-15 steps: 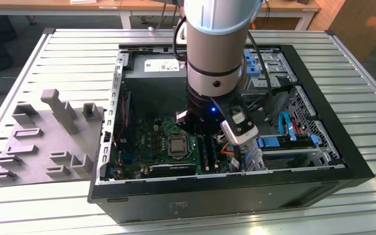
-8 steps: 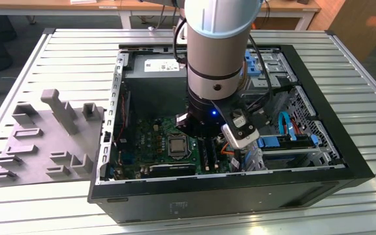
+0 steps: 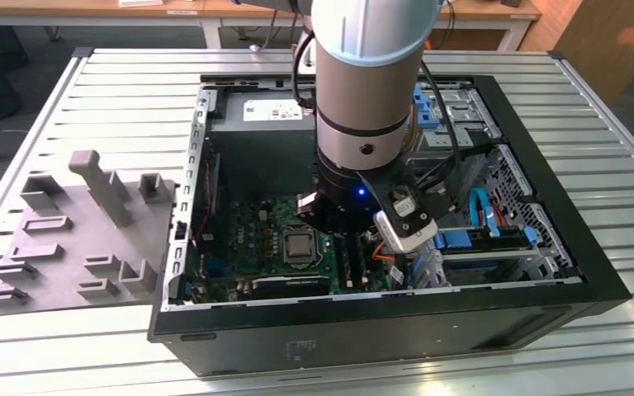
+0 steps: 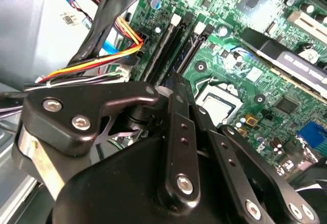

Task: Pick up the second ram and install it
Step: 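Press down the second ram until it locks into place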

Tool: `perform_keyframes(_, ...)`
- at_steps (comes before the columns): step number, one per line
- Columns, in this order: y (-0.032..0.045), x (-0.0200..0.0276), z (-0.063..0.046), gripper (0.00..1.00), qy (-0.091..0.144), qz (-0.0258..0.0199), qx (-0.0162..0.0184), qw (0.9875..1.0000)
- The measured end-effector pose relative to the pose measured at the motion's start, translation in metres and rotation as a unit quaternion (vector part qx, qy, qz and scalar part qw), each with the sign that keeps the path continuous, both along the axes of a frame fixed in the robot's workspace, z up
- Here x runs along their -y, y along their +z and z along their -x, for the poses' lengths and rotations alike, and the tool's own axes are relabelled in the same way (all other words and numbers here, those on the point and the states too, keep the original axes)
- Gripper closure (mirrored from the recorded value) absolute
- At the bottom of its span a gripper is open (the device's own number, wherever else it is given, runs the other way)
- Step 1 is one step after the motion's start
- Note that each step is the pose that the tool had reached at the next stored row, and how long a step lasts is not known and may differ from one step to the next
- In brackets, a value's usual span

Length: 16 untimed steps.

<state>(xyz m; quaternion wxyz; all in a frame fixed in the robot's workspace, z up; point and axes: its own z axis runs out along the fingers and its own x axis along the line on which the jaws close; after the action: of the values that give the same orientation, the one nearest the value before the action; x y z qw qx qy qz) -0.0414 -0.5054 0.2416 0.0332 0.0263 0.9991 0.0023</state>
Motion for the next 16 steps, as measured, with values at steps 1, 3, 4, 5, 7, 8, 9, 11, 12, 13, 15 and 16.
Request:
perform_keyframes(1,0.0000,0.0000,0.0000,0.89,0.000,0.0000,0.0000,1.0000)
perform_keyframes(3,0.0000,0.0001,0.0000,0.89,0.000,0.0000,0.0000,1.0000)
perform_keyframes(4,0.0000,0.0008,0.0000,0.89,0.000,0.0000,0.0000,1.0000)
perform_keyframes(5,0.0000,0.0013,0.0000,0.89,0.000,0.0000,0.0000,1.0000)
perform_keyframes(7,0.0000,0.0014,0.0000,0.89,0.000,0.0000,0.0000,1.0000)
perform_keyframes(8,0.0000,0.0014,0.0000,0.89,0.000,0.0000,0.0000,1.0000)
perform_keyframes(9,-0.0004,0.0014,0.0000,0.89,0.000,-0.0001,0.0000,1.0000)
perform_keyframes(11,-0.0026,0.0014,0.0000,0.89,0.000,0.0000,0.0000,1.0000)
perform_keyframes(12,-0.0032,0.0014,0.0000,0.89,0.000,-0.0001,0.0000,1.0000)
perform_keyframes(13,-0.0032,0.0015,0.0000,0.89,0.000,0.0001,0.0000,1.0000)
perform_keyframes(15,-0.0033,0.0015,0.0000,0.89,0.000,0.0001,0.0000,1.0000)
perform_keyframes(16,-0.0034,0.0015,0.0000,0.89,0.000,0.0001,0.0000,1.0000)
